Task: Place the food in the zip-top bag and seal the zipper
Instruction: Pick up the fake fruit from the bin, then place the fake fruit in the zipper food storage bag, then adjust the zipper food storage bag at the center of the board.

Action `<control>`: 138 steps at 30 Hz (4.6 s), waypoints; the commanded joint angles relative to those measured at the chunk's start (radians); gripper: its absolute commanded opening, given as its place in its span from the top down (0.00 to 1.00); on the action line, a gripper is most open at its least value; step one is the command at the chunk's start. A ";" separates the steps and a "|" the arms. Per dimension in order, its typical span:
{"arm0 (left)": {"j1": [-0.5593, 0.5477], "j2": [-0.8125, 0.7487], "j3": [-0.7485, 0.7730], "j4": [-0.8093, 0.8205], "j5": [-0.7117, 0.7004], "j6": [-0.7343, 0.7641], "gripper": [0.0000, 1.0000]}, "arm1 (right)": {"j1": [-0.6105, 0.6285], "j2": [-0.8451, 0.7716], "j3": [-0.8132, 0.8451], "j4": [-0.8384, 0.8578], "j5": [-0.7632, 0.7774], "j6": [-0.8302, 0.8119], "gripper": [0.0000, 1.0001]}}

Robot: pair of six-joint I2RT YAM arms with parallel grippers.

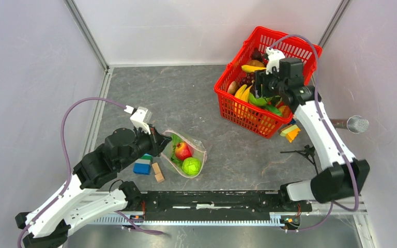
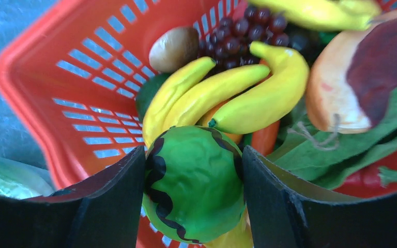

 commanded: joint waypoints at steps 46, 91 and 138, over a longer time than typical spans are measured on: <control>0.002 0.083 0.106 0.011 0.023 -0.070 0.94 | 0.954 -0.240 -0.209 0.478 -0.008 0.052 0.53; 0.000 0.042 0.121 0.002 0.013 -0.067 0.92 | 0.962 -0.493 -0.500 0.602 0.048 0.223 0.16; 0.001 0.197 0.361 -0.291 0.234 0.089 0.91 | 0.929 -0.157 0.038 0.200 0.570 -0.012 1.00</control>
